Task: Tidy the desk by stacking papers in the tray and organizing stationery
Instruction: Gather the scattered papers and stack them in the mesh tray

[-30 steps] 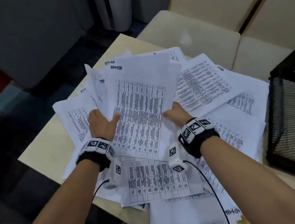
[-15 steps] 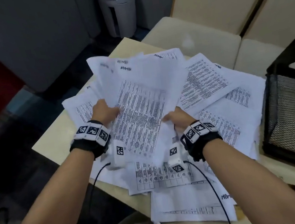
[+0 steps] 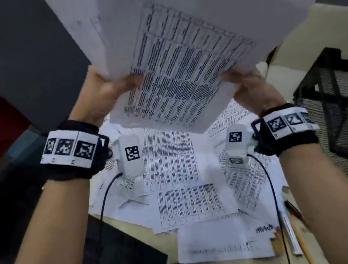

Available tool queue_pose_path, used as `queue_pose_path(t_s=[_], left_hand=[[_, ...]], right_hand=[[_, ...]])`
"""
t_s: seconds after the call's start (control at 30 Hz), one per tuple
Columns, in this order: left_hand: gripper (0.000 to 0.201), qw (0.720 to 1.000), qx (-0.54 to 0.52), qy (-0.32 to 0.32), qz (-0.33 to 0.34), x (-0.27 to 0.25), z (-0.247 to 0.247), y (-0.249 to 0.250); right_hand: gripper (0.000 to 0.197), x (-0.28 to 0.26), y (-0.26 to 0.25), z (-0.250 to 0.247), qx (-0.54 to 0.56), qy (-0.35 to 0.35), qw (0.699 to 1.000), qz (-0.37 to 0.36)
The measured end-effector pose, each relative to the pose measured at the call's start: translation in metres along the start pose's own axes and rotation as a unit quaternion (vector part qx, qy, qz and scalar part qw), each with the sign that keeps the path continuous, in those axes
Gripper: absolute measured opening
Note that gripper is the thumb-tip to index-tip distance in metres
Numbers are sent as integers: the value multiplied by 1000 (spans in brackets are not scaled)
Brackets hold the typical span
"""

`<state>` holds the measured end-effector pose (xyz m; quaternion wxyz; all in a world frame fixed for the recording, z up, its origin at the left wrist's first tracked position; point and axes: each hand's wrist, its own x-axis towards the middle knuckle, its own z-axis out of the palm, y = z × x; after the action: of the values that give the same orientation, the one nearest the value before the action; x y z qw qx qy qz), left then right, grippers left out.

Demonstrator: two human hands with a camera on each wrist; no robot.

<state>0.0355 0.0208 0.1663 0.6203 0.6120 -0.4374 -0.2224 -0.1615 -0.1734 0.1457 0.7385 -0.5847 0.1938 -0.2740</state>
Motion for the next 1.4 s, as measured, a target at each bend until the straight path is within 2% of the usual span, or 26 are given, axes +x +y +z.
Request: queue_pose_path(t_s=[0.07,0.13,0.2,0.27,0.33,0.43,0.53,0.57,0.6,0.67,0.7,0.73,0.8,0.9,1.0,1.07,1.13,1.27,1.33,1.4], left_hand=[[50,999,-30,-3,-23,-3,3,-17],[70,996,-40,14,-74,-9,12,-39],[70,993,-54,6,-109,-18,23,-58],[70,989,-68,-13,-132,-25,31,-73],[68,987,-79,4,-139,-27,37,-80],[60,988,-71,76,-116,-22,43,-79],[23,982,-101,127,-99,-18,43,-77],[20,981,-106,122,-105,-17,43,-79],[26,982,-99,108,-119,-19,45,-83],[54,981,-66,68,-169,-25,50,-97],[61,977,-44,53,-201,-30,53,-106],[59,973,-23,42,-227,-35,56,-113],[40,970,16,36,-240,-41,60,-121],[11,980,45,30,-189,-30,69,-102],[15,993,14,27,-114,1,89,-57],[14,996,-40,37,-67,25,114,-26],[23,994,-90,37,-42,47,146,0],[45,993,-93,-39,-67,66,239,35],[47,991,-46,-68,-107,62,287,38],[43,990,10,-87,-109,51,332,35]], right_hand=[[35,-7,-8,-1,-29,-2,998,-48],[31,-14,2,-2,-83,18,995,-54],[32,-21,24,-3,-99,45,994,-27],[49,-27,49,-3,-87,79,993,-8],[55,-32,67,3,-89,136,987,-3],[48,-34,76,14,-117,234,964,-43],[66,-31,71,24,-162,275,940,-123],[71,-29,71,27,-173,276,936,-134],[73,-28,73,28,-179,272,937,-126],[67,-28,83,30,-194,270,941,-63],[61,-29,89,30,-197,266,943,-30],[55,-31,96,29,-199,263,944,-5],[49,-37,102,24,-198,270,942,30],[47,-45,94,13,-180,289,940,28],[32,-56,75,-9,-174,303,937,-9],[19,-67,52,-30,-224,317,921,-43],[14,-82,24,-57,-272,356,890,-89],[13,-119,-34,-128,-278,474,821,-152],[13,-138,-51,-167,-295,519,790,-141],[15,-155,-60,-205,-325,546,768,-81]])
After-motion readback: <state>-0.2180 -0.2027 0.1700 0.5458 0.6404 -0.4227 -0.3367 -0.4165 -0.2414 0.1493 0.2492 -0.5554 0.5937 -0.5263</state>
